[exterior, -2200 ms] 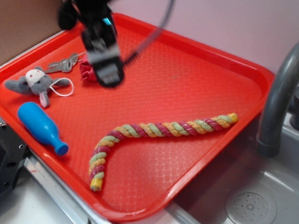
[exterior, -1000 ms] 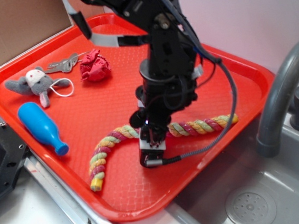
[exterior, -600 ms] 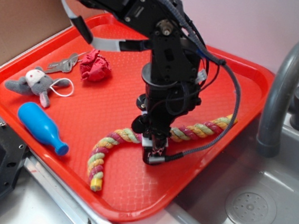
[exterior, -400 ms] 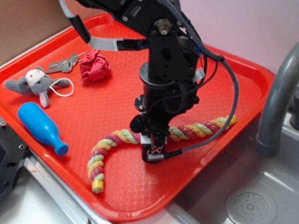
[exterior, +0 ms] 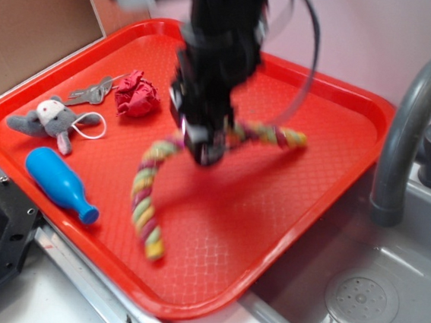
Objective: Grab the multicolored rope.
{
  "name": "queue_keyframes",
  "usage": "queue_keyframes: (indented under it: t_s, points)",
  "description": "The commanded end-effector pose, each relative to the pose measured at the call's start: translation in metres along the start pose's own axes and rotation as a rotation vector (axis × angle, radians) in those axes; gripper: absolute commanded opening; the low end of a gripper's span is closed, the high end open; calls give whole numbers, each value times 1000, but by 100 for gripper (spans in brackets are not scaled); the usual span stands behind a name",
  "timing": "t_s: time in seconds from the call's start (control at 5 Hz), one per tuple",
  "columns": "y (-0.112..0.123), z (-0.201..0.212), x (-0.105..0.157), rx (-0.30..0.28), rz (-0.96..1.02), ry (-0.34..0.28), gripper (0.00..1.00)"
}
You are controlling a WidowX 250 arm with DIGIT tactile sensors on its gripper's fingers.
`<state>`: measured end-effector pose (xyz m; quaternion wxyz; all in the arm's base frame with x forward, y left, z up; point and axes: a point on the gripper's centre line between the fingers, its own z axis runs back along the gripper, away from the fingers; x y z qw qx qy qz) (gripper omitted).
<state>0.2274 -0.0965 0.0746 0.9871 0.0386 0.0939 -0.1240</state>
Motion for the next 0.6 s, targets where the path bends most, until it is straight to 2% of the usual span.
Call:
queue_keyframes:
  t_s: [0.0,0.2,0.4]
  points:
    - [21,92,-40,-124,217,-244,0]
    - [33,102,-56,-160,296,-299,0]
    - [39,94,-51,-196,257,-295,0]
